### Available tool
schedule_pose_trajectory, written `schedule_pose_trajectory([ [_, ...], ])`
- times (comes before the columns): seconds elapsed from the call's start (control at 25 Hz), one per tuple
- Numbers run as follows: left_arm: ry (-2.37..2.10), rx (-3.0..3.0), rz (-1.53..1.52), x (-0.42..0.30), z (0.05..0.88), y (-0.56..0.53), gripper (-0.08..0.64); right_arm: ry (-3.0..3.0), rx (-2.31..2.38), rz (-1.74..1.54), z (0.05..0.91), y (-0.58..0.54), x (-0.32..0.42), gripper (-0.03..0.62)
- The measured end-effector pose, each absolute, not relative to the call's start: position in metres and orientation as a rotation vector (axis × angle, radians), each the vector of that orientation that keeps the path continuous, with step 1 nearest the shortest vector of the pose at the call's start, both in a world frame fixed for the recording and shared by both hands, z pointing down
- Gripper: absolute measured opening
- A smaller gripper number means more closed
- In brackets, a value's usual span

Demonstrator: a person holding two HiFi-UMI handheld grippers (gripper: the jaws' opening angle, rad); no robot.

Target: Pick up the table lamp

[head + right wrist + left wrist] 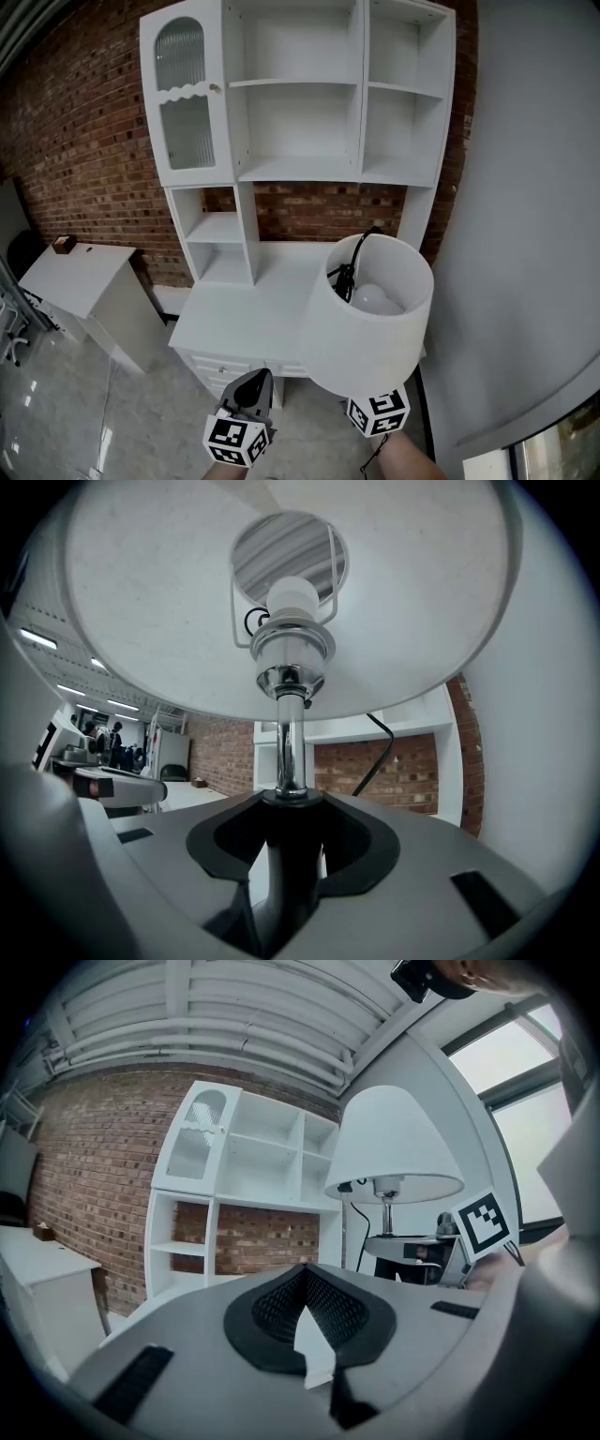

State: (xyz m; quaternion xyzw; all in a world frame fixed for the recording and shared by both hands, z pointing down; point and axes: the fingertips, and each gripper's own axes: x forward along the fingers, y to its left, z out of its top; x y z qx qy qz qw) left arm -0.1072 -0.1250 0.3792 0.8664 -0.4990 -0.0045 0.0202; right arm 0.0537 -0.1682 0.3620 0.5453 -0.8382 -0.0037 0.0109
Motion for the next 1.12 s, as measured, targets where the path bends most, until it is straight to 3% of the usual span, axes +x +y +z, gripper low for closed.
schedule_pose_trajectory([
  [0.6, -1.600, 2.626, -0.048, -0.075, 0.382, -0.029, -0.003, -2.632, 1.691, 0.004, 0.364, -0.041, 0.110, 0.163],
  [1.12, -1.615, 2.618, -0.052, -0.051, 0.383, -0.005, -0.003, -2.625, 1.714, 0.006, 0.365, -0.008, 0.147, 0.163],
])
